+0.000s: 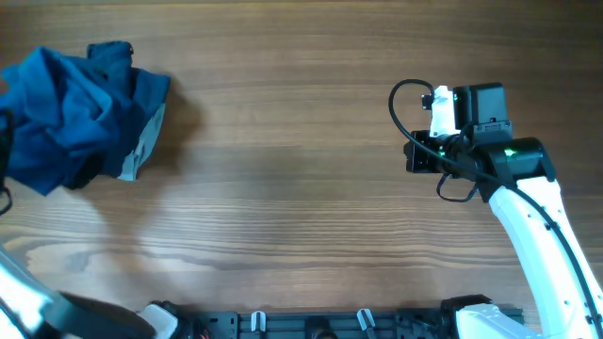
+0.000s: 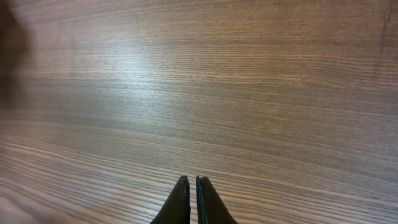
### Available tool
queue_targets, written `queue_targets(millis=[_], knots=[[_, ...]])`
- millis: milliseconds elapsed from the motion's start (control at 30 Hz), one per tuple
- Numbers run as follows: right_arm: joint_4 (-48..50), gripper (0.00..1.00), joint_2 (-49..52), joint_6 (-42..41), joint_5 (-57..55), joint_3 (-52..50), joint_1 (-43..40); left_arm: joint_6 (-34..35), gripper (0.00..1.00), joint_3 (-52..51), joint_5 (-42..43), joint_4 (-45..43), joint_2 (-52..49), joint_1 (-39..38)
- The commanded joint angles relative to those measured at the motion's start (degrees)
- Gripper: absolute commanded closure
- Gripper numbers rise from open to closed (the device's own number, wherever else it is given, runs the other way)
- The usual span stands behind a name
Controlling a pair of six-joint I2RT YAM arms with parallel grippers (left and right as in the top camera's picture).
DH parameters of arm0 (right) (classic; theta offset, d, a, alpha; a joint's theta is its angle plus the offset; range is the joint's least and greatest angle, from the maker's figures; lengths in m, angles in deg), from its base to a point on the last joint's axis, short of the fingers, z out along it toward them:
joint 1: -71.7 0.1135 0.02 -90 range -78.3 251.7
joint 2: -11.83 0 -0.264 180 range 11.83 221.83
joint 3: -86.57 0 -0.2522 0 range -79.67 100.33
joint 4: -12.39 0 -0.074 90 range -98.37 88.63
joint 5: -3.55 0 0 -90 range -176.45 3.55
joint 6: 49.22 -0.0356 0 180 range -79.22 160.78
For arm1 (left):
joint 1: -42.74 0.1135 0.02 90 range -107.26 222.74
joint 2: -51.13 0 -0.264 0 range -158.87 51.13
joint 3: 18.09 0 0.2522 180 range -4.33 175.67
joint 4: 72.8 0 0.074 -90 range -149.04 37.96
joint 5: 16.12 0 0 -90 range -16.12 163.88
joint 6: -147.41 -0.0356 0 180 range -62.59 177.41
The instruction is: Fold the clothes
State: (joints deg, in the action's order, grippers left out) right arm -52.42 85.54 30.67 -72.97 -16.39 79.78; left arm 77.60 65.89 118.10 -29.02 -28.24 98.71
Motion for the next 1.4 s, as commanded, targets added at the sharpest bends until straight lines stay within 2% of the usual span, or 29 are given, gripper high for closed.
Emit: queue_targets(millis=[0,200,300,333,433,500,533,600,700,733,867,1000,1033,1133,1200,1367], knots=[[0.5,0.94,0.0,1.2,0.5,0.9,0.1,1.0,0.00,2.2,2.7,0.8,8.4,-0.2],[0.5,0.94,0.0,2.7,0.5,0.9,0.1,-1.1,0.00,2.2,-4.1,6.8,9.5,-0.2],[0.8,0.94,0.0,2.6,0.5,0.9,0.1,-5.4,0.01,2.2,-4.3,9.7,7.1,-0.7],[1.0,0.94,0.0,2.6,0.5,0.9,0.1,-7.6,0.07,2.2,-4.5,10.5,6.3,-1.3],[1.2,0.94,0.0,2.4,0.5,0.9,0.1,-9.6,0.53,2.0,-10.8,13.1,2.8,-4.3],[1.3,0.94,0.0,2.5,0.5,0.9,0.1,-9.8,0.84,1.9,-16.5,11.9,-2.6,-8.9],[1.3,0.94,0.0,2.4,0.5,0.9,0.1,-10.7,0.92,1.9,-17.2,10.3,-5.5,-11.0],[1.2,0.94,0.0,2.4,0.5,0.9,0.1,-11.3,0.96,1.9,-17.3,7.6,-13.1,-15.6],[0.0,0.94,-0.1,2.0,0.5,0.9,0.1,-11.1,0.96,1.9,-17.3,7.1,-20.1,-18.6],[-0.3,0.94,-0.1,2.2,0.5,0.9,0.1,-10.7,0.88,1.9,-17.3,6.8,-21.1,-19.0],[-0.5,0.94,-0.1,2.3,0.5,0.9,0.1,-10.8,0.70,2.1,-17.3,7.0,-19.9,-19.4],[0.5,0.94,-0.1,2.2,0.5,0.9,0.1,-10.8,0.66,2.3,-16.7,8.8,-12.4,-19.1],[0.7,0.94,-0.1,2.2,0.5,0.9,0.1,-10.8,0.60,2.3,-16.6,9.4,-9.9,-19.1],[0.9,0.94,-0.4,2.2,0.6,0.9,0.1,-10.3,0.29,2.3,-15.9,12.0,-0.2,-19.1],[0.9,0.94,-1.4,2.1,1.4,1.3,0.1,-10.3,0.15,2.3,-13.1,13.5,6.7,-19.1],[0.9,0.89,-7.0,2.3,3.3,4.6,0.1,-10.4,0.09,2.3,-4.0,18.6,21.1,-19.3]])
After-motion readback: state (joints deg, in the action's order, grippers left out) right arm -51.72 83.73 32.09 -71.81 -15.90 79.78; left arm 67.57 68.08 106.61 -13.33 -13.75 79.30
